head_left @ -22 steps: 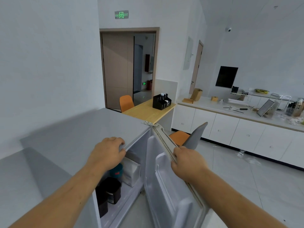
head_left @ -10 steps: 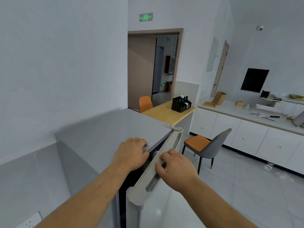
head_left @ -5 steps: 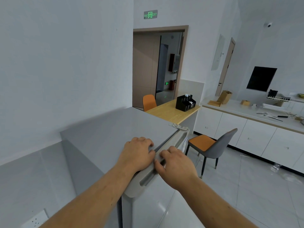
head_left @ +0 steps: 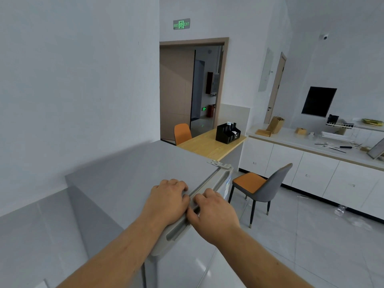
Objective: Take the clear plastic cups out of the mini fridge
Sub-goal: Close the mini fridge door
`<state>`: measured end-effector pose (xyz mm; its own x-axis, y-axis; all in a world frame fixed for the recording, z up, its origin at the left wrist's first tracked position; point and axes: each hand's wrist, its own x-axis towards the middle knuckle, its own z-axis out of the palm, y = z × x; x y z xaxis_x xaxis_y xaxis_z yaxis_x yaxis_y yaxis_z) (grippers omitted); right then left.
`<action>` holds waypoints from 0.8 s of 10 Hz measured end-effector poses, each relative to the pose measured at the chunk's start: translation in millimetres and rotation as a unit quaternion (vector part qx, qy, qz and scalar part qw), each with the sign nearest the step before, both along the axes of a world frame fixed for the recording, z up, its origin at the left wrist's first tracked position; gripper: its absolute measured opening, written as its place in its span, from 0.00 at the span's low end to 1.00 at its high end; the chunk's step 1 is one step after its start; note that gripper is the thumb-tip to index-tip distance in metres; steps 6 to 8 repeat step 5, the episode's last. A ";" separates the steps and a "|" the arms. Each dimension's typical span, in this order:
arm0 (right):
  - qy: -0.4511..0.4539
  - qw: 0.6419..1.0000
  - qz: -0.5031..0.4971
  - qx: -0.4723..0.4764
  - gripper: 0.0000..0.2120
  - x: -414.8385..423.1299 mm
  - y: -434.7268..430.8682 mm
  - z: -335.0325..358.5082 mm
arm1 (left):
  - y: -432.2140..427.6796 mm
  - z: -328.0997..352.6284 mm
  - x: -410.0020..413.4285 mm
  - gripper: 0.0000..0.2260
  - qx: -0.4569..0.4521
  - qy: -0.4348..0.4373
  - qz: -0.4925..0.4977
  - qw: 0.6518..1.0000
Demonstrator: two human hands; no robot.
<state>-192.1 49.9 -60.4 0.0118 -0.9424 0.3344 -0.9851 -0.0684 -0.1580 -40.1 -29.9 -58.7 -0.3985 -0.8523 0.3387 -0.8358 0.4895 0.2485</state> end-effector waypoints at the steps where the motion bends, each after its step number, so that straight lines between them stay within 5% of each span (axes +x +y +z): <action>1: 0.003 1.000 0.003 0.013 0.22 -2.9 -0.5 3.7 | -0.2 -1.1 -0.6 0.16 -0.003 -0.002 -0.001 1.000; 8: -0.022 0.999 0.035 -0.022 0.29 -42.6 11.7 19.7 | 17.3 15.0 -8.5 0.27 -0.051 0.003 -0.049 0.997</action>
